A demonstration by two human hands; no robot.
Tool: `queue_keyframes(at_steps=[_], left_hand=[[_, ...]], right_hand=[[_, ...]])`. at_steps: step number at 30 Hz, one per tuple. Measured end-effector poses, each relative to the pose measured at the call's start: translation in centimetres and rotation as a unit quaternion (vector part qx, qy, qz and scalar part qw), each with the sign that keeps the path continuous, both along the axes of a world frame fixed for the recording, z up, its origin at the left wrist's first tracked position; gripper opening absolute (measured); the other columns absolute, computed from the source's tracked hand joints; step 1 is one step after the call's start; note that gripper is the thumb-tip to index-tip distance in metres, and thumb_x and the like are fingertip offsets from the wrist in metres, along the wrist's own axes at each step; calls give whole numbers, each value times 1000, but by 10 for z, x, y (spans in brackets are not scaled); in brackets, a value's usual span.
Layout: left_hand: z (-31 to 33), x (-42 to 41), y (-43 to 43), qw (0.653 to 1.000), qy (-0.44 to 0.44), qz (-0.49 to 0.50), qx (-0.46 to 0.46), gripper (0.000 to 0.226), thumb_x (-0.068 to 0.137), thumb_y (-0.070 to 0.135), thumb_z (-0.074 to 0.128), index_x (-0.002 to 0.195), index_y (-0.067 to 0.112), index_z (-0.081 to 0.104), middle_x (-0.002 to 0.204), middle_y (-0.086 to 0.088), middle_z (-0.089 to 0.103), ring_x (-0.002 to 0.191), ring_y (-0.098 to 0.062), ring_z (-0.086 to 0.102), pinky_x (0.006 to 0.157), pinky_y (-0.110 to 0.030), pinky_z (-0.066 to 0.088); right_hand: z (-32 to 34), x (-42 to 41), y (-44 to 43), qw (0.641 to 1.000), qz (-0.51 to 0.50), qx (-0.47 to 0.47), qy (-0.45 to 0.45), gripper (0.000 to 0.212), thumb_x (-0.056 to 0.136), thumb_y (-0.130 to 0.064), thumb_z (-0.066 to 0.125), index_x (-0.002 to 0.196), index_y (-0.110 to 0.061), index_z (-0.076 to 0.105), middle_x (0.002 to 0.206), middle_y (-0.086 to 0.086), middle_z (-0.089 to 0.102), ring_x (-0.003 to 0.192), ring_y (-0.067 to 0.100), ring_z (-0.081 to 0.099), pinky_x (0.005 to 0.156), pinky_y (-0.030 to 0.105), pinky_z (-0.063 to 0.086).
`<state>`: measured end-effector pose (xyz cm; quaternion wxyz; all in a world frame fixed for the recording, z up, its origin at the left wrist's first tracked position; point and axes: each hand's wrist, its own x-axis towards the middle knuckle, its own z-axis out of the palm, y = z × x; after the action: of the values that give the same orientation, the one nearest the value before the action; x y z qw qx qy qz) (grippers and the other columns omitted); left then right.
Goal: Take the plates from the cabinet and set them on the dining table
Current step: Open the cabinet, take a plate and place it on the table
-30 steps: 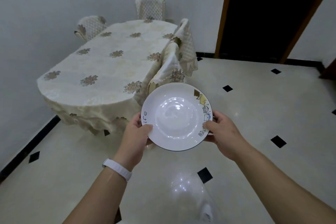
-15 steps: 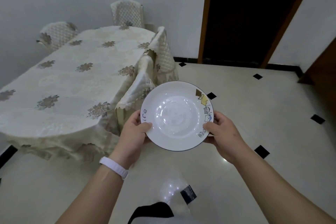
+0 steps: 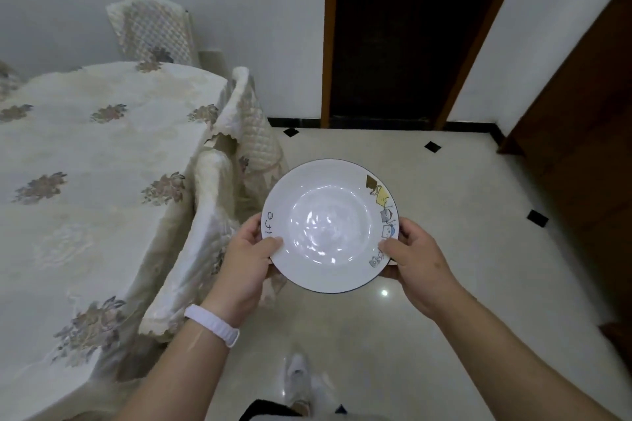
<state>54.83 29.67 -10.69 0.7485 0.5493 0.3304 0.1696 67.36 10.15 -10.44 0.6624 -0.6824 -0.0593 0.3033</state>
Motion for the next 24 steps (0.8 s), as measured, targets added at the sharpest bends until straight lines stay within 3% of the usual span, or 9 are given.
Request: queue_keyframes(at_steps=[5,9,16,24], left_hand=[[6,66,73,999,-7,-28,-17,38,89,-10,48,110,18,63,89,-1,72,69,-20,68,48,-31,53],[10,115,114,999,-9,-51,-11,40,89,-10,48,110,20,63,88,3,74,70,-14,69,51,-27,53],[4,180,153,998,-2,-69,-12,40,88,-9,51,113,19,64,93,1,74,75,-19,69,53,-30,54],[-9,274,179,998,38,-39,0,39,88,-10,50,111,18,63,83,9,75,64,-12,68,48,-24,50]], right_hand=[[11,56,64,1000,-23,-9,-9,35,93,8,44,111,-15,64,102,2,76,87,23,72,68,37,60],[15,91,97,999,-43,-3,-7,35,93,8,45,114,-14,62,105,4,75,89,24,72,68,37,59],[13,152,129,998,-58,-2,-4,34,93,8,46,112,-13,63,103,3,76,86,22,73,65,34,58],[-18,261,167,999,-35,-2,22,35,92,10,46,110,-14,64,101,3,76,85,23,72,68,40,60]])
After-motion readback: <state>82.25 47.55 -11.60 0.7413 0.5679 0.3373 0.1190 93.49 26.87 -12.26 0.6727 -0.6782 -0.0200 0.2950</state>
